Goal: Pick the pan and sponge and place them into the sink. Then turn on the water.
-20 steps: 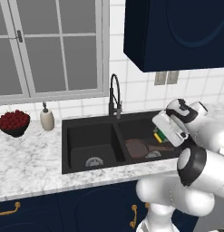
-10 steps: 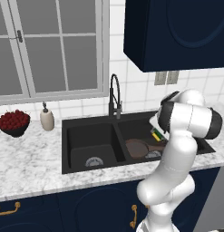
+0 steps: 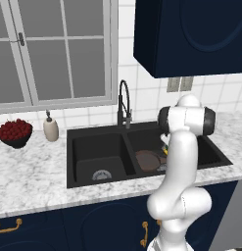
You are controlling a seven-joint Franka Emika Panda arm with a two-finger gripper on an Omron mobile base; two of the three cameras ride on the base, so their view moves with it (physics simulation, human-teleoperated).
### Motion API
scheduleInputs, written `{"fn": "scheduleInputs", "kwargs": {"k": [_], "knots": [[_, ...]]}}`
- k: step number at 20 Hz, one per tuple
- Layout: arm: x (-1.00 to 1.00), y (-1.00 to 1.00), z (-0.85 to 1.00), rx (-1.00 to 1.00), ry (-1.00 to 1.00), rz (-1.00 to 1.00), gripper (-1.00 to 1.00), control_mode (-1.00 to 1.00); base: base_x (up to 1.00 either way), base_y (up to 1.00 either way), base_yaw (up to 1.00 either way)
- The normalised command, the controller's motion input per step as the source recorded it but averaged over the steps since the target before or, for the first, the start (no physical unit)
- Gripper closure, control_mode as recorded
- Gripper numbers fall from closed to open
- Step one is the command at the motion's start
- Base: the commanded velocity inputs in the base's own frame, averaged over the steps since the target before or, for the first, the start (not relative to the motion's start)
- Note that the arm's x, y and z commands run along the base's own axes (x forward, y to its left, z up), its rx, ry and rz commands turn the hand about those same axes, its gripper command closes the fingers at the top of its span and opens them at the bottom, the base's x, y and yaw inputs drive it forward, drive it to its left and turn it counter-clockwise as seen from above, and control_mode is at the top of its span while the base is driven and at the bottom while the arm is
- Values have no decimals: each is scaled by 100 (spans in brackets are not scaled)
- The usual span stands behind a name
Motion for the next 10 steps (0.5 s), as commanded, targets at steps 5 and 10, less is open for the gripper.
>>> {"fn": "scheduleInputs", "kwargs": {"k": [5, 10], "knots": [[33, 26, -49, -1, 0, 4, 100, -100, 0, 0, 0], [54, 14, -34, 0, 0, 10, 100, -100, 0, 0, 0]]}}
